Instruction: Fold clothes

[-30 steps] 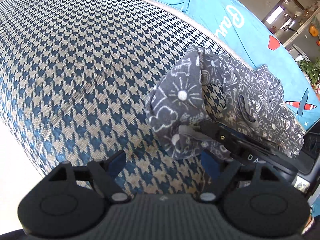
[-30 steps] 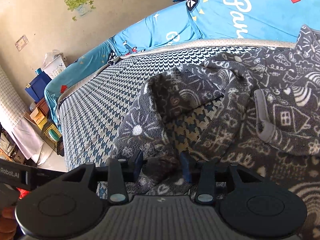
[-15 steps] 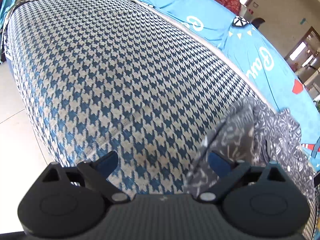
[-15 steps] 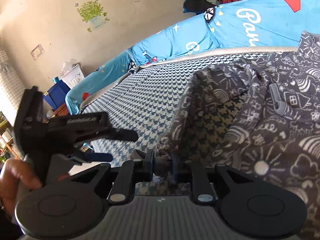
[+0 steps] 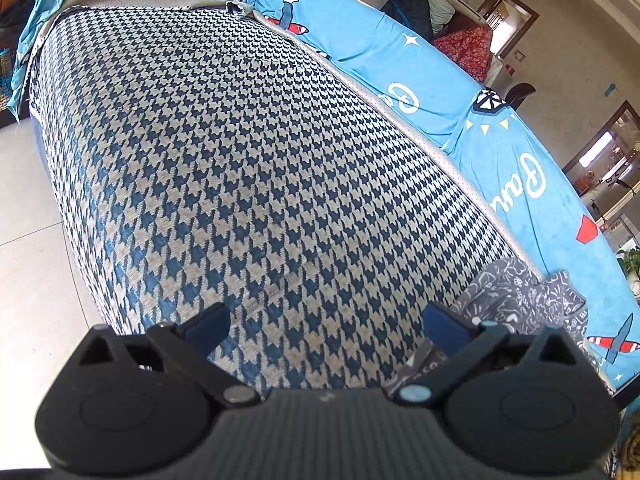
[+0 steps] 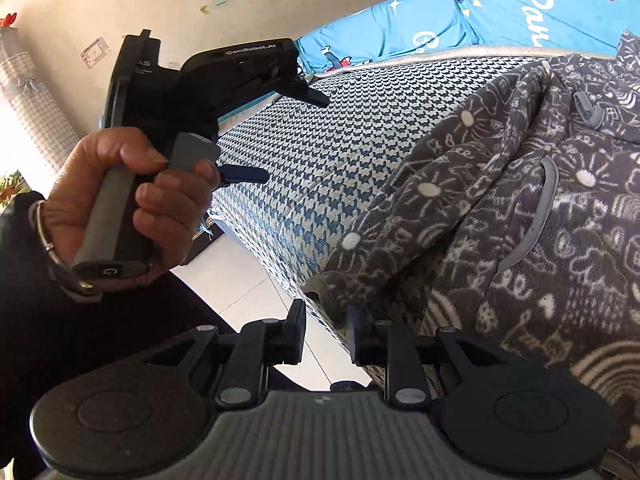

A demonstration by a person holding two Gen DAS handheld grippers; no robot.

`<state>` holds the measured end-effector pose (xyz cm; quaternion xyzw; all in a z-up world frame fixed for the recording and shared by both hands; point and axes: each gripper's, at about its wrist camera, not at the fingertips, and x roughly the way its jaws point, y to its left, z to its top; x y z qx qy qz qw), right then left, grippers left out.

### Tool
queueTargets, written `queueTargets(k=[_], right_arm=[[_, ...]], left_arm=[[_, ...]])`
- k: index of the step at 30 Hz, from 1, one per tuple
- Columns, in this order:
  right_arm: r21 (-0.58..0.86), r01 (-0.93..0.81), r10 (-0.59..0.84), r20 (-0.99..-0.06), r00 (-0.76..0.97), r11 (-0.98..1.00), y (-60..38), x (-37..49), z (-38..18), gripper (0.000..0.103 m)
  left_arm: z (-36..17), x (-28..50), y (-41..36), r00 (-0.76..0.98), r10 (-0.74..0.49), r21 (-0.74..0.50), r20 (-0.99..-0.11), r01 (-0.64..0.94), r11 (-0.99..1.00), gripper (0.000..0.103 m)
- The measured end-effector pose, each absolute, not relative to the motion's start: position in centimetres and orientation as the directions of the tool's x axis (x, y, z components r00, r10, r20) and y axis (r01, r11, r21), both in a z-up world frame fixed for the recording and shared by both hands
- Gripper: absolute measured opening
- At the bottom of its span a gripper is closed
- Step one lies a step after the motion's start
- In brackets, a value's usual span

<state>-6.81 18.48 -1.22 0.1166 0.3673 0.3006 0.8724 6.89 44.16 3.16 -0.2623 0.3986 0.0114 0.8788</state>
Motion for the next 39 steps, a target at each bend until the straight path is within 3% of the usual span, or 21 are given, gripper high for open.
queueTargets(k=[6,10,14,26,39], right_arm=[[0.364,-0.469,0.591,-0.569,0.572,0.805,18.9,-7.5,0.2,0.023],[0.249,-0.487,0.530,-0.589,0.610,0.837,20.3,-6.8,0.6,0.024],[0.136,-0.536,0.499,-0.602,0.623,0.833,22.4,-6.2,0.5,0.035],[-0.199,-0.608,0.335,-0.684,0.648,0.769,27.9,-4.8,-4.0,0.043],[-0.379,-0.650,0.293,-0.667,0.685,0.659,30.3,-4.3,-6.6,0.055]], left_arm=[[3.5,6.8,44.3,0.690,-0.187,-0.459,-0.699,-0.231,0.858,0.103],[3.4,6.7,44.8,0.689,-0.189,-0.463,-0.699,-0.236,0.854,0.103],[3.2,6.8,45.3,0.687,-0.200,-0.482,-0.699,-0.245,0.841,0.103],[3.2,6.9,46.2,0.688,-0.206,-0.500,-0.696,-0.258,0.827,0.103],[3.6,6.4,47.1,0.705,-0.200,-0.518,-0.681,-0.270,0.812,0.103]])
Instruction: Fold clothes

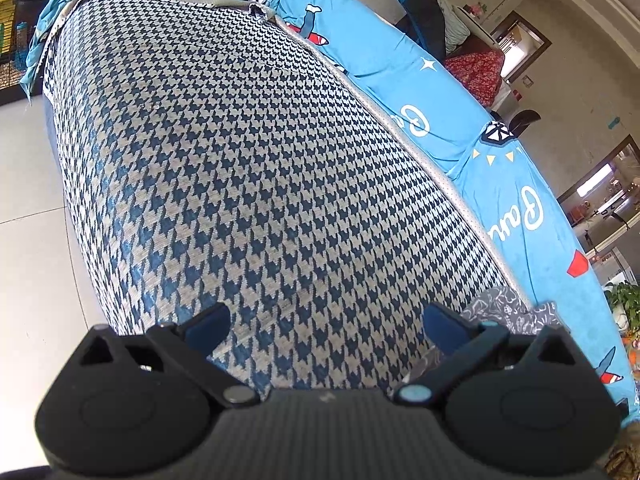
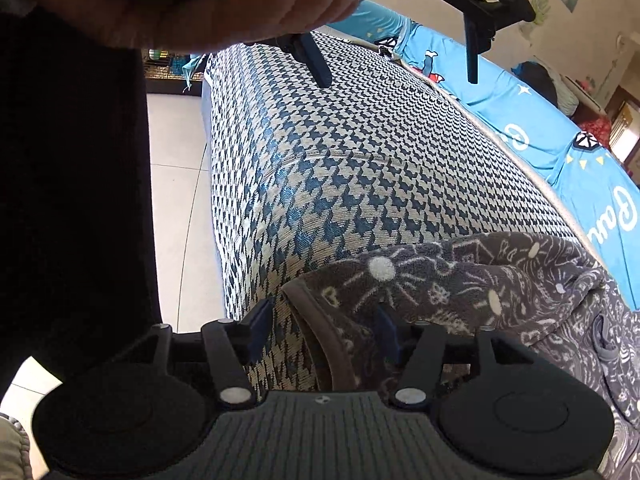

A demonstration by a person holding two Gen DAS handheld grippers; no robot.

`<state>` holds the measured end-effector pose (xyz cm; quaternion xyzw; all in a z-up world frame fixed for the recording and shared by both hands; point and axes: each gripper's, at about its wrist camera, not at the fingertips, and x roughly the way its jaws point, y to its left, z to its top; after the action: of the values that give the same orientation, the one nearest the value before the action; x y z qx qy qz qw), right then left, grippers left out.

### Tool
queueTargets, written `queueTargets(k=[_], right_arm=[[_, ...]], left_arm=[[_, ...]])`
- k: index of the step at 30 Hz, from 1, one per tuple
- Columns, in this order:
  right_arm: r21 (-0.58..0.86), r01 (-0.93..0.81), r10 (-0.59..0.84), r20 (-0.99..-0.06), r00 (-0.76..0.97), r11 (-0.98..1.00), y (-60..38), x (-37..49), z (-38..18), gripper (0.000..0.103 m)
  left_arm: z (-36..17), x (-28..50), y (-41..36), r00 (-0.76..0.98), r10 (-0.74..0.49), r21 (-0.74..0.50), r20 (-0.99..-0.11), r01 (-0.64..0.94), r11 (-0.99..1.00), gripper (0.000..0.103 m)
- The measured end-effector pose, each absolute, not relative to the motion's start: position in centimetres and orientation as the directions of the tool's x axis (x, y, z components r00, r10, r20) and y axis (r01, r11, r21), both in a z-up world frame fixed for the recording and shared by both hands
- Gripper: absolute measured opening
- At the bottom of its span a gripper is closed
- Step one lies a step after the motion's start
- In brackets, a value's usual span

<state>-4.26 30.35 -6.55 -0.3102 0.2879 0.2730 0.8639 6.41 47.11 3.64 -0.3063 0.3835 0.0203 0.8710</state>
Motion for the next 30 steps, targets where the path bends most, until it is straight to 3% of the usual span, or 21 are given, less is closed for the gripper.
queueTargets(k=[2,5,8,15,20,24,30], right_arm=[[-0.420,-0.634,0.276,-0.647,0.711,0.649,30.6,-4.4,-6.8,0.050],[-0.485,-0.594,0.242,-0.607,0.757,0.642,30.9,-4.5,-7.0,0.026],[-0.389,-0.573,0.259,-0.615,0.744,0.722,29.9,-3.1,-5.4,0.007],[-0.178,-0.476,0.298,-0.581,0.757,0.861,26.8,1.5,0.8,0.006],[-0.001,-0.359,0.314,-0.486,0.816,0.933,23.8,6.8,8.1,0.007],[0.142,-0.303,0.335,-0.419,0.844,0.942,21.4,10.0,12.9,0.007],[0.194,-0.291,0.343,-0.349,0.872,0.937,18.9,11.9,16.9,0.007]], left_arm=[[3.8,6.2,47.1,0.709,-0.190,-0.510,-0.679,-0.270,0.816,0.103],[4.1,6.1,47.3,0.719,-0.169,-0.500,-0.674,-0.277,0.820,0.103],[4.3,6.0,47.7,0.733,-0.133,-0.492,-0.667,-0.299,0.818,0.103],[4.3,5.8,49.0,0.742,-0.083,-0.503,-0.665,-0.363,0.784,0.103],[4.0,6.1,48.7,0.735,-0.091,-0.504,-0.672,-0.364,0.783,0.103],[3.5,6.8,47.4,0.719,-0.155,-0.517,-0.678,-0.315,0.796,0.103],[2.2,8.6,42.6,0.641,-0.309,-0.519,-0.703,-0.164,0.839,0.103]])
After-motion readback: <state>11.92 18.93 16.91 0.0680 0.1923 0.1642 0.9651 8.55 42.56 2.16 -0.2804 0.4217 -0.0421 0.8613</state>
